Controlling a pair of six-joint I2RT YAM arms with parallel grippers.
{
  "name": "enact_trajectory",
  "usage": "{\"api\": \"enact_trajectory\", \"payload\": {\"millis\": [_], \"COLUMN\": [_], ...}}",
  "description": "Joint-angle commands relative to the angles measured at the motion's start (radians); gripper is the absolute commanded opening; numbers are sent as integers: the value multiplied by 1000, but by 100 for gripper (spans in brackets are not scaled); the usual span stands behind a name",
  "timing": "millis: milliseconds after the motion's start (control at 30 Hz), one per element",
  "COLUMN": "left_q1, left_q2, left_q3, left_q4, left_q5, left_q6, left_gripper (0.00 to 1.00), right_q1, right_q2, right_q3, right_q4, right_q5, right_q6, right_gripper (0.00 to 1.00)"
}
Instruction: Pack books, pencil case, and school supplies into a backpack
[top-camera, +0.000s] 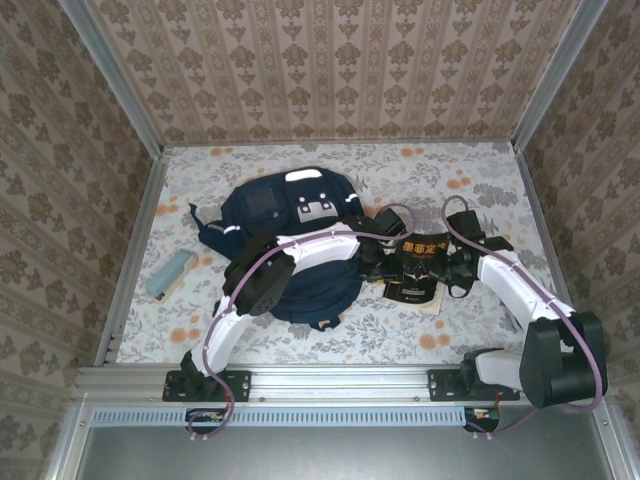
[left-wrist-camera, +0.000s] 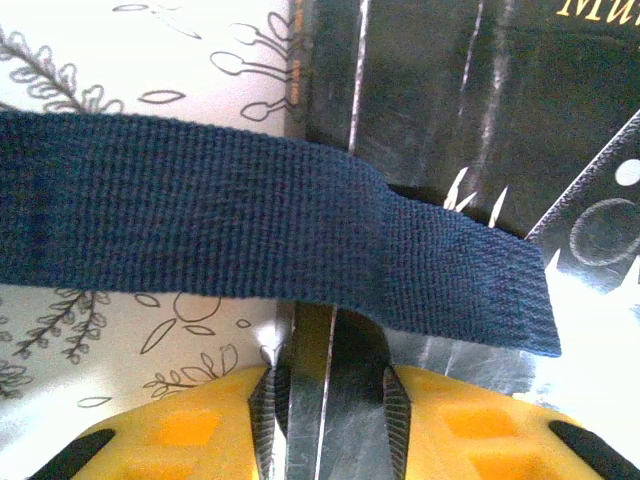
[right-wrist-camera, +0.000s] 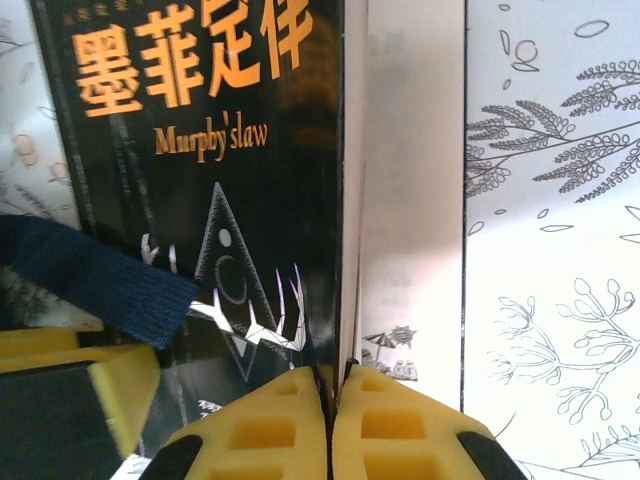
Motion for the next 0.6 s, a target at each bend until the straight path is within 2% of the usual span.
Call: {"api": "enact_trajectory", "payload": {"millis": [0,100,300,500,567], "left_q1": [14,42,134,250,283], "left_q2": [-86,-174,-361,-500,-536], "left_q3": [-15,-29,-108,-256,-303], "left_q4": [7,9,36,135,195], "left_q5": [-7,-8,-9,70,124], "left_q6": [27,58,88,57,33], "left_gripper": [44,57,74,88,97], "right_q1": [12,11,5,6,7], "right_q2": [-72,-124,-195,-219,-216], "right_q3": [53,84,179,250,262], "right_q4": [-49,-49,-24,61,112], "right_q5": [41,23,-115,-355,-470], "right_q6": [-16,-28,-61,-71,-61], "right_gripper": [0,0,0,0,0]}}
